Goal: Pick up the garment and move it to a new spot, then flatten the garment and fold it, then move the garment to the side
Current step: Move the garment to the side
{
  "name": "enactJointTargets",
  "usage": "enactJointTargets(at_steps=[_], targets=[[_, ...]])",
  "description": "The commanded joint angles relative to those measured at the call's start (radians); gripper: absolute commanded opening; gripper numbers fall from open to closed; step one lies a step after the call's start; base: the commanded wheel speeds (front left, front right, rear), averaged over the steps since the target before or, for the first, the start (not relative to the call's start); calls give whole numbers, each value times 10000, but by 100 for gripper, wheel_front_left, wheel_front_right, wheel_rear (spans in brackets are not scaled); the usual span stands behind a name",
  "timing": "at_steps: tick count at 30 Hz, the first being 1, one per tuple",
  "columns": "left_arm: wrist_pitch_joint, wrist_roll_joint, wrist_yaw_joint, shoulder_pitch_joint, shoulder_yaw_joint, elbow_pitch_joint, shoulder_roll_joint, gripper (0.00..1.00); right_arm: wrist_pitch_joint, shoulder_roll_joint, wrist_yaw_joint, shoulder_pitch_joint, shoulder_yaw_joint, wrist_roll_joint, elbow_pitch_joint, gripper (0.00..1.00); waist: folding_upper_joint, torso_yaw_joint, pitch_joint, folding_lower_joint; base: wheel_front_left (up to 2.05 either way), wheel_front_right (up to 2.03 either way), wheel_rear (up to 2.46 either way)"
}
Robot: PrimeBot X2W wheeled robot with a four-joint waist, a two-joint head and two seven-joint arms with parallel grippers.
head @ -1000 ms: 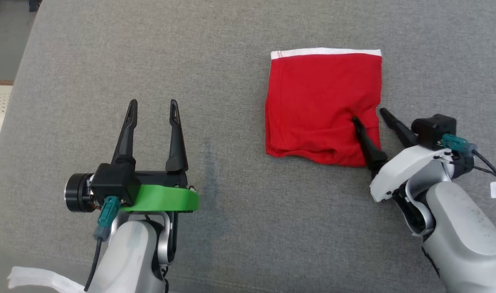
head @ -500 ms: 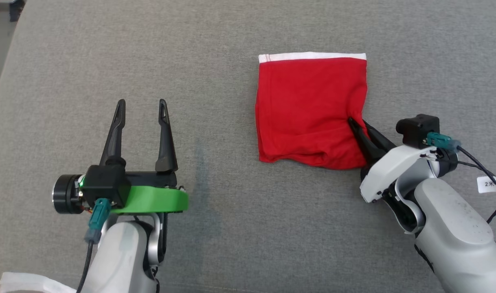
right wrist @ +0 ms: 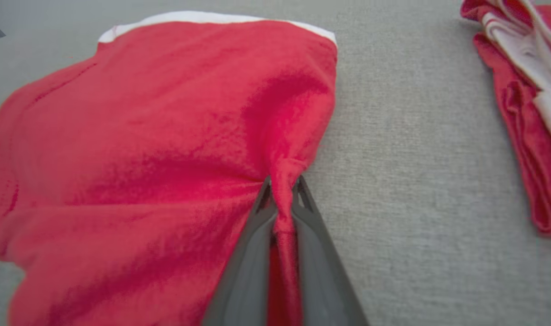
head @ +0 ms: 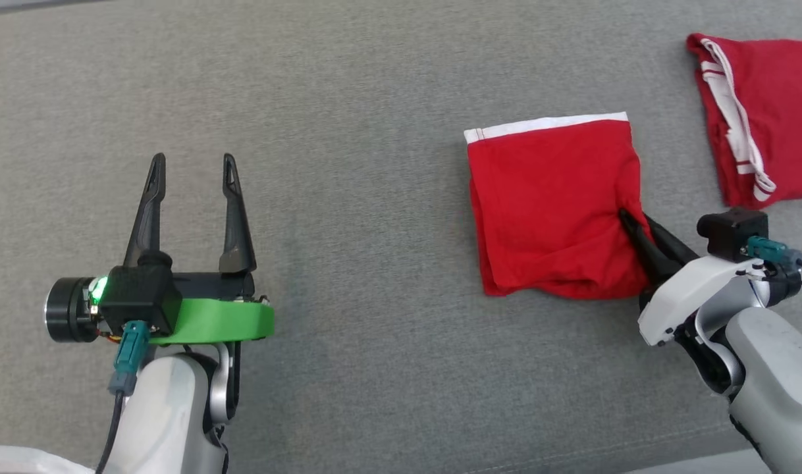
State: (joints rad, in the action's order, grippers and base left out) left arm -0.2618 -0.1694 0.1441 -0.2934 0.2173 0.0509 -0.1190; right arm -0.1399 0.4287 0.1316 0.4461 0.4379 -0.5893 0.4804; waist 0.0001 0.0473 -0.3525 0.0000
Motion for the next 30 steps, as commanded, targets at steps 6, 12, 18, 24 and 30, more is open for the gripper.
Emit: enactJointTargets(at_steps=[6,12,18,24,30], targets=[[194,229,-113,-696,209,-154,-151,100,-84,831,-21,1153,127,31,129,0,-1,1280,-508,0,0,0,0],[353,307,-231,-1273,493,-312,-106,100,-441,1999,-22,2725,26,-133,915,0,-1,1183,-1350,0,0,0,0],[341,488,-295,-1840,756,-344,-46,100,-870,2908,-22,3791,-453,-508,2449,0,-1,881,-2192,0,0,0,0],[356,691,-376,-2198,1006,-294,-91,100,-1186,3029,-21,4488,-1123,-708,4311,0,-1,724,-2576,0,0,0,0],[300,611,-407,-2268,1100,-227,-95,100,-1270,2763,-22,4701,-2076,-125,4936,100,-1,817,-2456,0,0,0,0]])
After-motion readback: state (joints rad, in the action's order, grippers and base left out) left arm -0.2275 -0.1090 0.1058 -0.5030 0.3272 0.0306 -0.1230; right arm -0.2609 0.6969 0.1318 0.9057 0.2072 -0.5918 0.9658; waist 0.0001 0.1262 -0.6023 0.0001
